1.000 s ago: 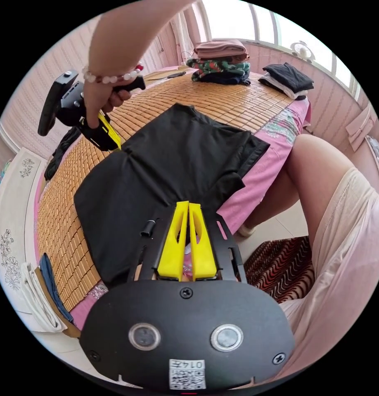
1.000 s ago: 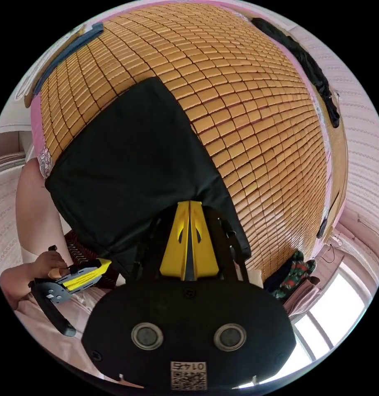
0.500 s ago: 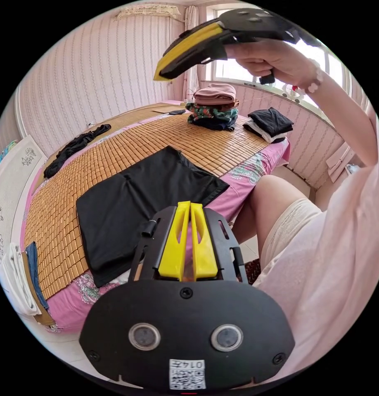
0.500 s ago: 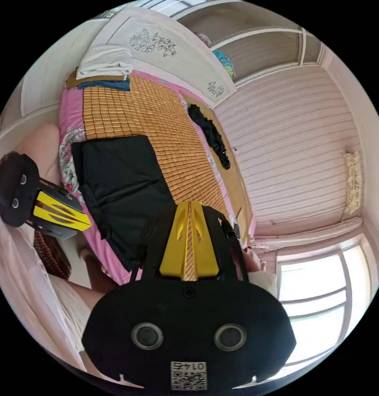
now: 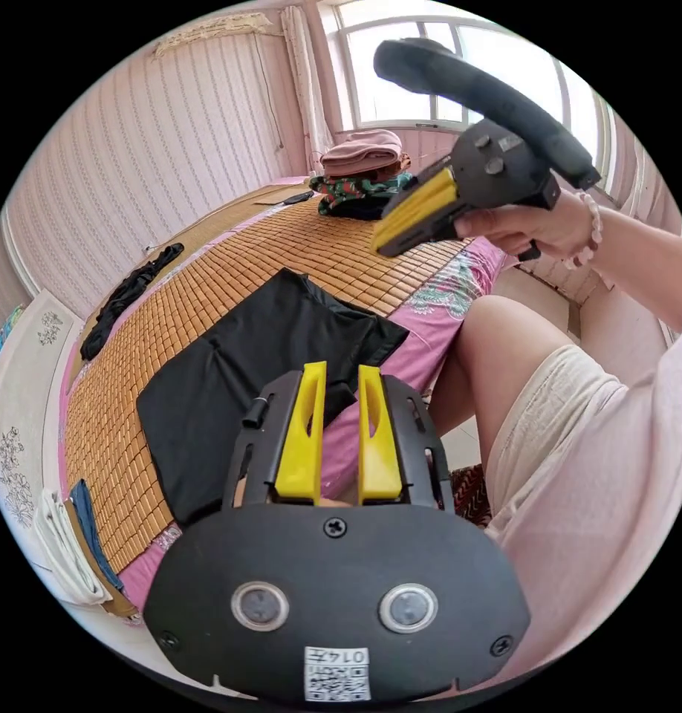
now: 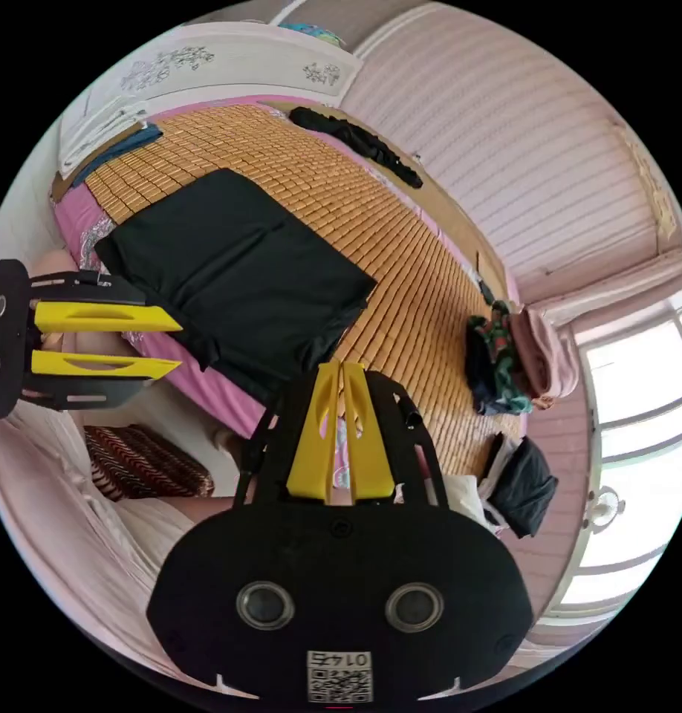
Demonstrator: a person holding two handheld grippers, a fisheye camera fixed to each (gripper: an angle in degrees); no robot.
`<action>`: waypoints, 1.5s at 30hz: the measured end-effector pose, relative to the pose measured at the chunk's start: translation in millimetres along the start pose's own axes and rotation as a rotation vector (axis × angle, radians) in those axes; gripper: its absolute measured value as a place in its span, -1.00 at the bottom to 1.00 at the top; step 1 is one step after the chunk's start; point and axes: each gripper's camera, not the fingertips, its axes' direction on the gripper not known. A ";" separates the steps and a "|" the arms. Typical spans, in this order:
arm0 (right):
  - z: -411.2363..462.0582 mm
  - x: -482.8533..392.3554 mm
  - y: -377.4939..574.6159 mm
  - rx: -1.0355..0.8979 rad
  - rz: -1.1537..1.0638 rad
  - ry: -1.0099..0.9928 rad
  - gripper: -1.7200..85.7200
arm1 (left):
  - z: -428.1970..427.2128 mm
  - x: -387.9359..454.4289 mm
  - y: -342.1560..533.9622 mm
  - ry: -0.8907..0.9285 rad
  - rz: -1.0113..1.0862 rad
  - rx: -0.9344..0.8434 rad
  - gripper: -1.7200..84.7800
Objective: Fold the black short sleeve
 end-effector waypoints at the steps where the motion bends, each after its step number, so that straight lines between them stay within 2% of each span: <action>1: 20.1 25.9 14.9 -0.063 0.069 -0.113 -0.83 | 9.8 4.6 -6.6 -0.003 0.027 -0.006 -0.77; 4: 54.6 77.4 42.0 -0.186 0.140 -0.359 -0.69 | 38.9 16.2 -23.9 0.016 0.093 -0.038 -0.73; 7: 65.3 127.9 60.7 -0.172 0.264 -0.473 -0.68 | 72.9 29.0 -42.6 0.053 0.140 -0.087 -0.67; 10: 72.9 173.0 67.0 -0.173 0.350 -0.532 -0.74 | 105.6 41.9 -64.3 0.062 0.167 -0.131 -0.58; 15: 95.4 217.2 68.2 -0.271 0.358 -0.636 -0.93 | 153.4 52.6 -94.8 0.119 0.177 -0.159 -0.58; 18: 77.9 262.0 76.4 -0.186 0.405 -0.660 -0.96 | 182.3 60.0 -105.1 0.141 0.207 -0.186 -0.59; 21: 56.8 316.7 84.0 -0.099 0.433 -0.822 -0.95 | 203.4 63.6 -109.9 0.155 0.201 -0.227 -0.65; 22: 46.2 337.4 85.6 -0.062 0.416 -0.912 -0.95 | 206.3 63.3 -112.9 0.151 0.181 -0.234 -0.72; 24: 25.2 367.6 90.1 -0.005 0.392 -0.951 -0.93 | 210.1 59.3 -120.0 0.109 0.142 -0.279 -0.87; 25: 14.1 388.3 97.0 0.027 0.399 -0.929 -0.92 | 208.0 52.2 -125.4 0.058 0.102 -0.299 -0.93; 29: 29.8 451.3 127.9 0.049 0.557 -0.950 -0.76 | 167.8 21.4 -123.5 0.175 0.035 -0.219 -0.97; 31: 66.9 469.1 140.5 -0.006 0.628 -1.084 -0.67 | 146.2 12.8 -116.6 0.220 0.022 -0.185 -0.97; 37: 116.4 507.6 174.5 0.075 0.967 -1.278 -0.66 | 84.3 7.8 -91.1 0.284 0.070 -0.125 -0.97; 45: 143.4 533.5 157.7 0.025 1.022 -1.350 -0.74 | 45.3 -8.6 -78.0 0.300 0.046 -0.120 -0.97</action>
